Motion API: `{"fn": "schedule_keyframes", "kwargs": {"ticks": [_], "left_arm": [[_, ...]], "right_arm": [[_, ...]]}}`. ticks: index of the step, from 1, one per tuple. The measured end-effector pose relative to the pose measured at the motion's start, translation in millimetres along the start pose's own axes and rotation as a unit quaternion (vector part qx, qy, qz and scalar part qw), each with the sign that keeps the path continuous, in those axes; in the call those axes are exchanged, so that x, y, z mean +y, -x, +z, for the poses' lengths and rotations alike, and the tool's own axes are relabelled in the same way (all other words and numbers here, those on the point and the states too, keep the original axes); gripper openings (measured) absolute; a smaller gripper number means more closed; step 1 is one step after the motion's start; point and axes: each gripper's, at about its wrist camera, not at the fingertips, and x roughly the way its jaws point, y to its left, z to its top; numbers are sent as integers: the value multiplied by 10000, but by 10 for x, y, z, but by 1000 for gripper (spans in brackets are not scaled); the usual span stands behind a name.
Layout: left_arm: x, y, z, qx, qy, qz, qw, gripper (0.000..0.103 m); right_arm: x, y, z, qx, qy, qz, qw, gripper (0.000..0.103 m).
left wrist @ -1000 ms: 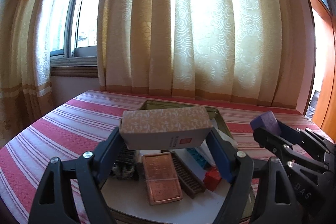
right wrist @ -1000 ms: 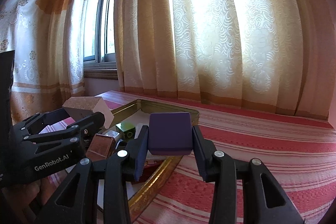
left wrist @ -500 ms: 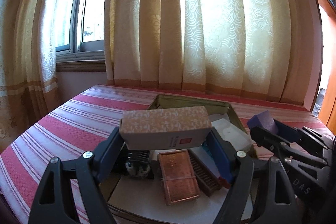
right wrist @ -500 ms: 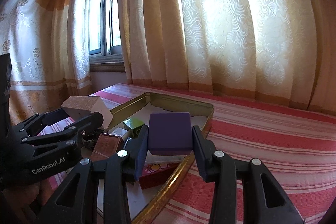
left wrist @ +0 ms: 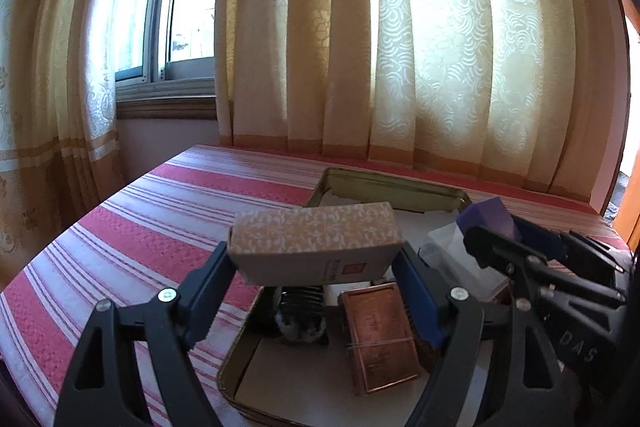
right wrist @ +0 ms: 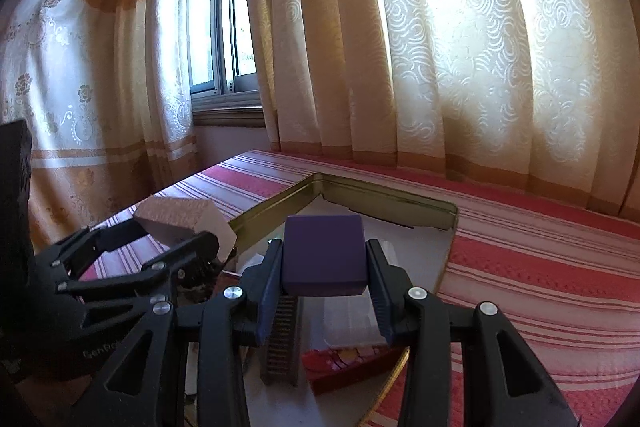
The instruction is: Organize rigid objects
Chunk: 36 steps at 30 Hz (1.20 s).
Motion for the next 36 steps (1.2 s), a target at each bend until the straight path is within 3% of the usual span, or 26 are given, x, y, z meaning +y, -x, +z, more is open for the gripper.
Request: {"fn": "schedule_keyframes", "kwargs": {"ticks": [6, 12, 14, 19, 21, 24, 36], "left_arm": [[36, -2, -8, 60, 27, -24, 10000, 80], [38, 22, -18, 53, 11, -46, 10000, 80], [36, 39, -24, 47, -2, -51, 10000, 83], [-9, 130, -46, 20, -70, 53, 10000, 99], [-17, 193, -43, -28, -76, 41, 10000, 102], [-50, 287, -19, -114, -128, 109, 9998, 103], [-77, 519, 66, -202, -148, 259, 9994, 103]], "right_arm": [[-22, -85, 36, 161, -154, 261, 9994, 44], [-81, -92, -4, 169, -372, 502, 9979, 59], [-88, -42, -8, 83, -368, 502, 9980, 71], [-134, 117, -36, -176, -329, 223, 9991, 76], [-131, 197, -61, -239, -205, -129, 9994, 79], [-116, 310, -95, -380, -44, -538, 9978, 83], [-80, 704, -1, -853, 183, -843, 9926, 88]]}}
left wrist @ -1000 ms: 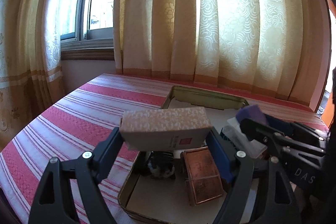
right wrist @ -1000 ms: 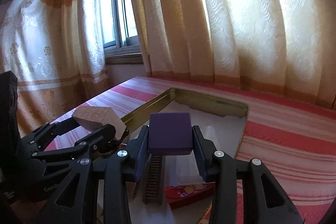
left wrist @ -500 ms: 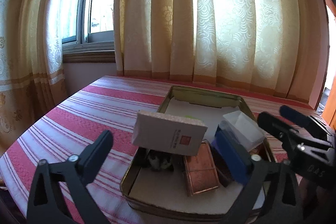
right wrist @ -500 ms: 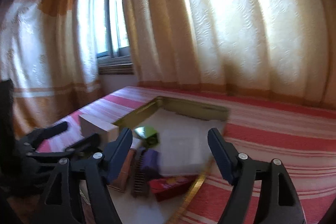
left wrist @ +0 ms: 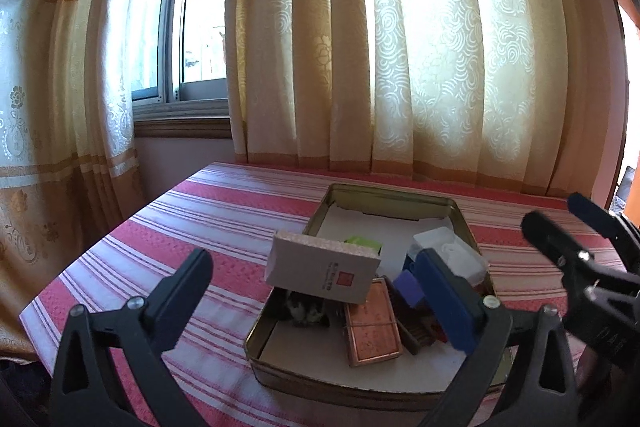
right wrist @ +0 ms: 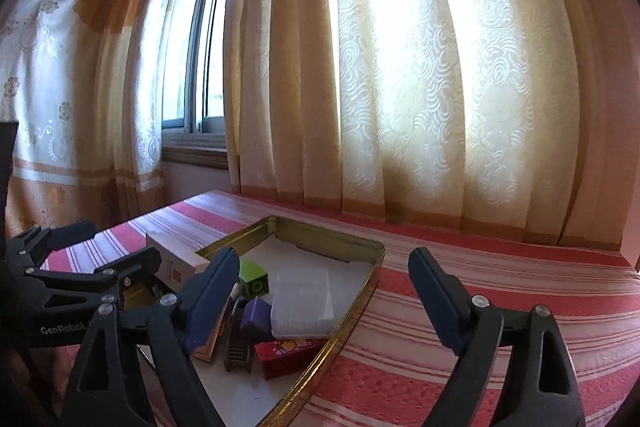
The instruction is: Organize rigid objects
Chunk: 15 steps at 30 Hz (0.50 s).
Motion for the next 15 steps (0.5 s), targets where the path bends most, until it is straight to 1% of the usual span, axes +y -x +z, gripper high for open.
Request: {"fn": "schedule_keyframes", "kwargs": {"ticks": [9, 15], "left_arm": [[32, 3, 22, 68, 101, 9, 9999, 103], [4, -8, -15, 22, -37, 22, 10000, 103]], "right_arm": [[-22, 84, 81, -122, -13, 7, 9999, 89], [-15, 81, 57, -100, 8, 31, 9999, 89]]}}
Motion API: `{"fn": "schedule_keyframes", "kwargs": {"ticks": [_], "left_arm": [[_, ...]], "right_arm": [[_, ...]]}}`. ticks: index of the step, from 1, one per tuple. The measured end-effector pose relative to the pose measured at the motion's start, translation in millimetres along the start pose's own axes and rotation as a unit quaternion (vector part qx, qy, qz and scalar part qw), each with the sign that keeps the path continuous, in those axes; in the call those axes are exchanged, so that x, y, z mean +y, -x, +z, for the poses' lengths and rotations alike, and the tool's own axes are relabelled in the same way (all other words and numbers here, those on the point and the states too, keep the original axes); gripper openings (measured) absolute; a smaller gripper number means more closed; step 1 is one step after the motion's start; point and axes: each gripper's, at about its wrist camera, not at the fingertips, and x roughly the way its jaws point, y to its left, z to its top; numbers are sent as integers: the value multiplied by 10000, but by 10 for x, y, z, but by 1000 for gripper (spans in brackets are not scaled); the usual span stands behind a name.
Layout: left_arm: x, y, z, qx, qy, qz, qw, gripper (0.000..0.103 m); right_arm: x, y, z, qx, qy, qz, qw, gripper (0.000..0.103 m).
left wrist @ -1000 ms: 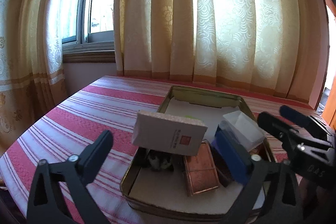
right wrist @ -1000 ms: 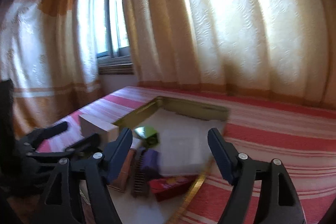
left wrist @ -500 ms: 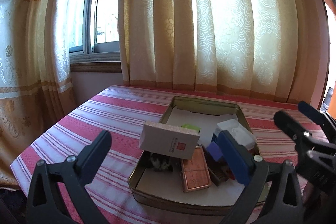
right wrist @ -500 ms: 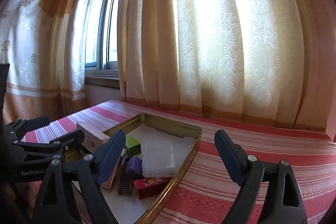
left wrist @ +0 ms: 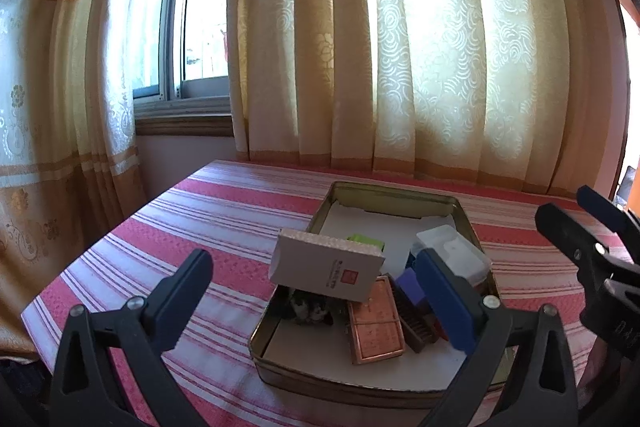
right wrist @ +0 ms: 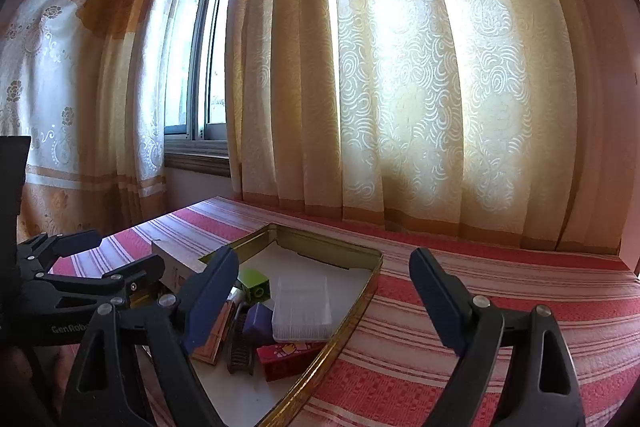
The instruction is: Organize rigid objects
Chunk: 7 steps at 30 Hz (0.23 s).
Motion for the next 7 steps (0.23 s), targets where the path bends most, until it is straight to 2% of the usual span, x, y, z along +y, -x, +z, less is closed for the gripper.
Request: {"fn": "schedule_keyframes", "kwargs": {"ticks": [7], "left_arm": [[-43, 46, 7, -105, -111, -9, 9999, 103]], "right_arm": [[-10, 4, -9, 23, -29, 8, 10000, 89]]}}
